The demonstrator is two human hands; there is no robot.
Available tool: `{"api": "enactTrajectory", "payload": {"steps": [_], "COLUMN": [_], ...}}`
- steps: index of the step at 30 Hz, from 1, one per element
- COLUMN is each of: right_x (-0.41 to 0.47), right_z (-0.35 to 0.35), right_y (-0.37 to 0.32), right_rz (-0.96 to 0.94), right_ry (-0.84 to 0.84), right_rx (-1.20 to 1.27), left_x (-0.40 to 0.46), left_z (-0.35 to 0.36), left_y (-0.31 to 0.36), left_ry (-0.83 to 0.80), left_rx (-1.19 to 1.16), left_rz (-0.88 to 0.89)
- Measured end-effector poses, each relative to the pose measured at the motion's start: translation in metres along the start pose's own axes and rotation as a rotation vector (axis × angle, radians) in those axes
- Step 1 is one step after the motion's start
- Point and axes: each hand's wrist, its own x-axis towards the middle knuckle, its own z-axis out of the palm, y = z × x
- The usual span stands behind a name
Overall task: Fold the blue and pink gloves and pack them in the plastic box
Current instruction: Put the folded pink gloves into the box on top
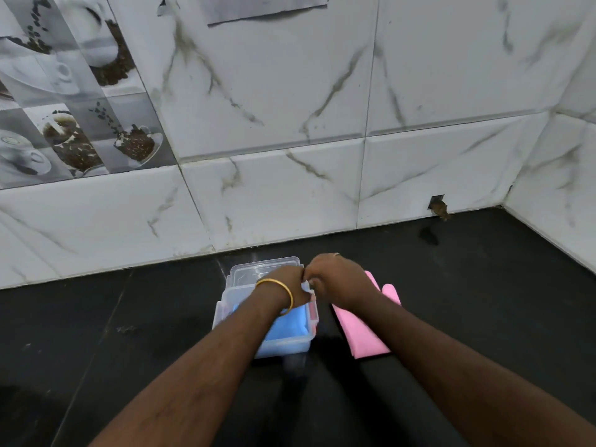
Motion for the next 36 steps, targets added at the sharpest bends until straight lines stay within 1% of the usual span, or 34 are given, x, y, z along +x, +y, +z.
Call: {"api": "enactTrajectory", "payload": {"steps": [2,4,6,8,10,12,13,15,17,19,23,25,26,28,29,31,34,36], "right_x": [-0.013,-0.03,-0.049,-0.066,-0.082,-0.095,-0.1,-0.107,-0.111,-0.113,-0.117,-0.12,-0.121,-0.124,-0.125,-0.127,-0.131,-0.135], "right_z": [-0.012,-0.016,-0.015,-0.01,-0.001,0.01,0.016,0.028,0.037,0.043,0.046,0.046,0.045,0.042,0.04,0.035,0.025,0.02], "right_y": [0.022,0.046,0.07,0.09,0.106,0.116,0.12,0.122,0.121,0.12,0.117,0.116,0.115,0.115,0.116,0.116,0.115,0.114], "right_rz": [0.094,0.238,0.392,0.563,0.748,0.89,0.933,0.981,1.01,1.036,1.115,1.151,1.167,1.186,1.19,1.199,1.223,1.241], "right_ry": [0.084,0.158,0.186,0.126,0.007,-0.108,-0.149,-0.203,-0.231,-0.223,-0.161,-0.121,-0.105,-0.088,-0.086,-0.079,-0.058,-0.042], "right_rx": [0.102,0.185,0.23,0.229,0.254,0.283,0.298,0.338,0.384,0.424,0.565,0.651,0.693,0.767,0.795,0.856,0.977,1.118], "left_x": [0.007,0.011,0.014,0.014,0.011,0.008,0.006,0.001,-0.004,-0.005,0.0,0.003,0.006,0.011,0.012,0.014,0.018,0.019], "left_z": [0.001,0.007,0.018,0.034,0.054,0.076,0.086,0.1,0.109,0.115,0.119,0.117,0.117,0.116,0.115,0.114,0.114,0.112], "left_y": [0.023,0.043,0.063,0.083,0.099,0.11,0.114,0.116,0.117,0.117,0.118,0.117,0.115,0.113,0.113,0.113,0.115,0.118], "left_ry": [0.003,-0.01,-0.024,-0.056,-0.119,-0.155,-0.147,-0.118,-0.12,-0.116,0.005,0.026,0.011,-0.101,-0.161,-0.223,-0.226,-0.206], "left_rx": [-0.022,-0.025,-0.078,-0.194,-0.303,-0.305,-0.281,-0.248,-0.304,-0.475,-0.854,-1.072,-1.162,-1.296,-1.352,-1.413,-1.43,-1.46], "left_rz": [0.018,0.027,0.035,0.015,-0.054,-0.154,-0.213,-0.351,-0.481,-0.576,-0.739,-0.81,-0.82,-0.821,-0.821,-0.818,-0.776,-0.76]}}
